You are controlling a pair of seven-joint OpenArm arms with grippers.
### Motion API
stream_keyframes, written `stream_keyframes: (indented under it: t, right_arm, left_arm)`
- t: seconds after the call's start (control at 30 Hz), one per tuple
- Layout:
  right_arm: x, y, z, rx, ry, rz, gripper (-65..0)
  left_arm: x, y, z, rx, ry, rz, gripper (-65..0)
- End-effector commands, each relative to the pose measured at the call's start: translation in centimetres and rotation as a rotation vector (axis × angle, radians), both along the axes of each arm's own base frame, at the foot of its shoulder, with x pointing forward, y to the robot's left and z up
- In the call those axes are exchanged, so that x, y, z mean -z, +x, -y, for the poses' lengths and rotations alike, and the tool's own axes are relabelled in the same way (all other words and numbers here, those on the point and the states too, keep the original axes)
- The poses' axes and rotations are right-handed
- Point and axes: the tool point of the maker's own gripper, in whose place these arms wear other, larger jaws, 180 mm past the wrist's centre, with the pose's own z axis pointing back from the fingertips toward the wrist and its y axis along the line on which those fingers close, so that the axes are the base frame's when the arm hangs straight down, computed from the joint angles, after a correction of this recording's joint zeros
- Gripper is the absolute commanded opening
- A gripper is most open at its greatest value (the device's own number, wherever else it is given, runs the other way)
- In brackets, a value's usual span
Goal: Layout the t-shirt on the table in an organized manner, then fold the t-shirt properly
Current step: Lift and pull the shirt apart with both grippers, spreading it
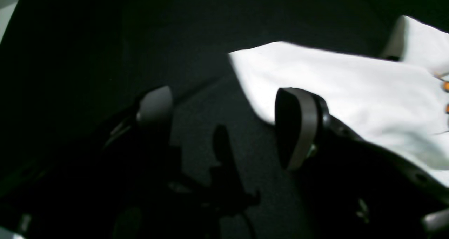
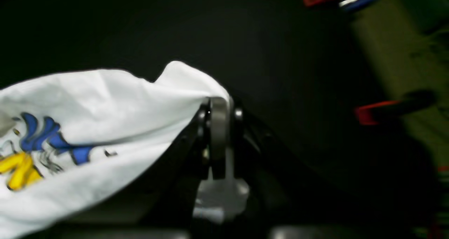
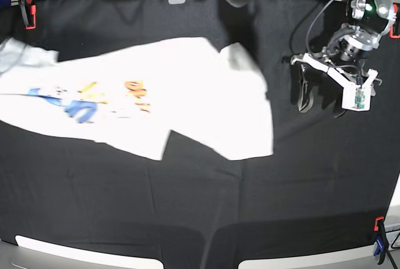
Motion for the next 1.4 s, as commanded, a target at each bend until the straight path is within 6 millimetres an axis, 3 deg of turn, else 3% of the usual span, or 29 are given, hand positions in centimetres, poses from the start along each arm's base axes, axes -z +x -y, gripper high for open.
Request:
stream_keyframes:
  t: [0.0, 0.13, 0.27, 0.37, 0.43, 0.6, 0.77, 0.9, 1.1, 1.27, 1.37]
  right_arm:
    - [-3.2, 0.5, 1.0, -0.002, -0.055, 0.068, -65.0]
    - [-4.7, -0.5, 2.3, 0.042, -0.076, 0.103, -65.0]
    - [-4.6, -0.9, 2.5, 0.054, -0.071, 0.092, -65.0]
    - [-4.6, -0.9, 2.5, 0.053, -0.068, 0.091, -42.7]
    - [-4.5, -0.9, 2.4, 0.050, -0.061, 0.087, -36.0]
    - [-4.9, -0.1, 0.7, -0.022, 0.004, 0.137, -36.1]
    - [-5.3, 0.3, 0.1, -0.047, 0.033, 0.172, -36.1]
    - [-5.2, 0.3, 0.1, -0.046, 0.034, 0.166, -36.1]
    - [-4.9, 0.1, 0.1, -0.045, 0.038, 0.152, -36.1]
    - [-4.7, 0.0, -0.1, -0.052, 0.046, 0.146, -36.1]
    - [-4.9, 0.1, -0.3, -0.060, 0.055, 0.159, -36.1]
  left_arm:
    - [-1.2, 0.3, 0.1, 0.000, -0.024, 0.043, -23.5]
    - [-1.7, 0.3, 1.1, 0.017, -0.141, 0.044, -23.5]
    - [-2.2, 0.0, 2.6, 0.077, -0.200, 0.054, -23.5]
    - [-2.1, -0.5, 4.1, 0.122, -0.286, 0.019, -23.5]
    - [-2.1, -1.1, 5.6, 0.168, -0.356, -0.013, -23.5]
    - [-2.0, -1.6, 8.3, 0.203, -0.477, -0.028, -23.5]
    - [2.4, -1.9, 12.0, 0.264, -0.507, -0.159, -23.5]
    - [5.6, -0.4, 14.5, 0.340, -0.401, -0.218, -23.5]
    - [6.3, 2.8, 14.8, 0.369, -0.211, -0.197, -23.5]
    - [7.0, 3.0, 14.8, 0.405, -0.085, -0.214, -23.5]
    - [6.9, 1.7, 16.8, 0.495, -0.097, -0.227, -23.5]
